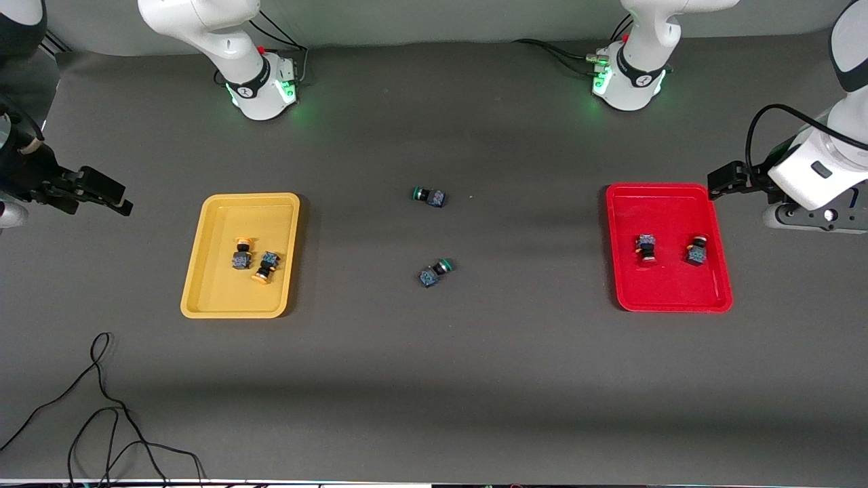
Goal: Place red and yellow buttons in trays
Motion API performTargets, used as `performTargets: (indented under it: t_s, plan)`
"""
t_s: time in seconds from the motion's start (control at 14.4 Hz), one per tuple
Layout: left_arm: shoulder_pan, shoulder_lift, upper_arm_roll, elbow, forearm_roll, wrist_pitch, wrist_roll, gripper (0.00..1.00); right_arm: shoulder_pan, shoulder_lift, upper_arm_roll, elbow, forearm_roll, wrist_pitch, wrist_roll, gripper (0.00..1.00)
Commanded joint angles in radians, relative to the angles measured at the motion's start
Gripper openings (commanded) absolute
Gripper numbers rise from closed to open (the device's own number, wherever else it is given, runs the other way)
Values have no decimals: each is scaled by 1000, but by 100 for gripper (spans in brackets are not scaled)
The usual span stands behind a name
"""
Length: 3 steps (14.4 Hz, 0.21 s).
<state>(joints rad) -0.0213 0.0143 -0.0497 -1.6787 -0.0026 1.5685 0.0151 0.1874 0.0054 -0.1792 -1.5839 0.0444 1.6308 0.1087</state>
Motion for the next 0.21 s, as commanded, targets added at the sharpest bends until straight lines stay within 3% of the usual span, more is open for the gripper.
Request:
performTargets:
  t_s: [0.0,0.14]
  plan:
    - [-16,3,11,13,-11,-16,-1,100,-2,13,-5,5,19,21,5,100]
    - [-17,3,11,13,-11,-19,0,100,0,13,-6,5,17,21,5,100]
